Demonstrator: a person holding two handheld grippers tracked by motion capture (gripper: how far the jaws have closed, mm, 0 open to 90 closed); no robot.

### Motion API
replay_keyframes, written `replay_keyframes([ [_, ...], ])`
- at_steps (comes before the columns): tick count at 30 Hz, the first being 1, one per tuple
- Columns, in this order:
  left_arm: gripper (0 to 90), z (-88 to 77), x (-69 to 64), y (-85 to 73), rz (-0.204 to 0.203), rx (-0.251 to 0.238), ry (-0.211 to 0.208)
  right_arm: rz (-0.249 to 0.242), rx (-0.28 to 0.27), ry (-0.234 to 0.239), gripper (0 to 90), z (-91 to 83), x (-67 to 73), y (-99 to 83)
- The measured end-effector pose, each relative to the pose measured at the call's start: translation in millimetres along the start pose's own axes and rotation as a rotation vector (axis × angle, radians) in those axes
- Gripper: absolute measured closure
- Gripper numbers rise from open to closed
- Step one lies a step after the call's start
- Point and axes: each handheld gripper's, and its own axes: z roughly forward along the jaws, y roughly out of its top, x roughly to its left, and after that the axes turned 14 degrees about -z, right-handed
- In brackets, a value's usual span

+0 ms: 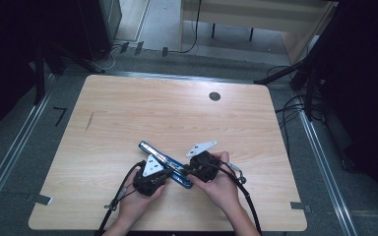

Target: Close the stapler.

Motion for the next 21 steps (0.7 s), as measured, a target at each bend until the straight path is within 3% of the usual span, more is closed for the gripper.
replay_keyframes([
  [21, 90.0, 0.0, 0.0, 0.0, -0.001, 0.0, -0.001, -0.02, 0.017, -0.012, 79.4, 1.8, 2.1, 4.0],
])
